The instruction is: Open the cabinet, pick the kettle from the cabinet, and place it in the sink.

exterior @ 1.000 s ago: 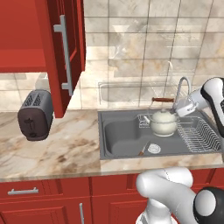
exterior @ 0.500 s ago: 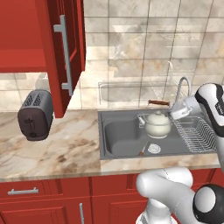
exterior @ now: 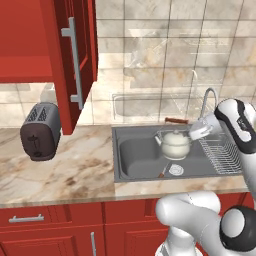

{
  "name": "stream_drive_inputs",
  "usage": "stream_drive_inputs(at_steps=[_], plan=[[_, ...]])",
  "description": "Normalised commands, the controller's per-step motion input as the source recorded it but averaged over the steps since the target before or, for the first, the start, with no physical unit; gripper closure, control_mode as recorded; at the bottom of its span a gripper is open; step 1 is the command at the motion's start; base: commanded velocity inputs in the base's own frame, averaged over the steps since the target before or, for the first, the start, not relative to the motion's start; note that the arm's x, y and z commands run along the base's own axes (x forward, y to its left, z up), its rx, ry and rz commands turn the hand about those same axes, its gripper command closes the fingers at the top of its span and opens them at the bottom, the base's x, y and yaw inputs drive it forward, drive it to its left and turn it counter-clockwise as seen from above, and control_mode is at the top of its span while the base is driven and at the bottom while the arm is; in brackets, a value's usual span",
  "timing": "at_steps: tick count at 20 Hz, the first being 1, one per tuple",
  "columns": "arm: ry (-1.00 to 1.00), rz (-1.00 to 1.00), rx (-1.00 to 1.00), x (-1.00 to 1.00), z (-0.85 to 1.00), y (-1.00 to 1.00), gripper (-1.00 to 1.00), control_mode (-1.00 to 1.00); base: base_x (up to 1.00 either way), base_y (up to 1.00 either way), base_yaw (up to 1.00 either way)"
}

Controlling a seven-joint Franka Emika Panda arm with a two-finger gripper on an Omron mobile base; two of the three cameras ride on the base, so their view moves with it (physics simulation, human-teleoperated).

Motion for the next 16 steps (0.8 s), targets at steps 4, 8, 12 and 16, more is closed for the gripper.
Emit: stream_drive_inputs(at_steps=[4,8,12,16], plan=[[0.0,0.0,0.0,0.18,-0.17,0.02,1.0,-1.0,0.0,0.0,0.0],[0.0,0.0,0.0,0.18,-0.18,0.01,1.0,-1.0,0.0,0.0,0.0],[0.0,0.0,0.0,0.17,-0.16,0.0,1.0,-1.0,0.0,0.0,0.0],[0.0,0.0,0.0,0.16,-0.17,0.0,1.0,-1.0,0.0,0.0,0.0]])
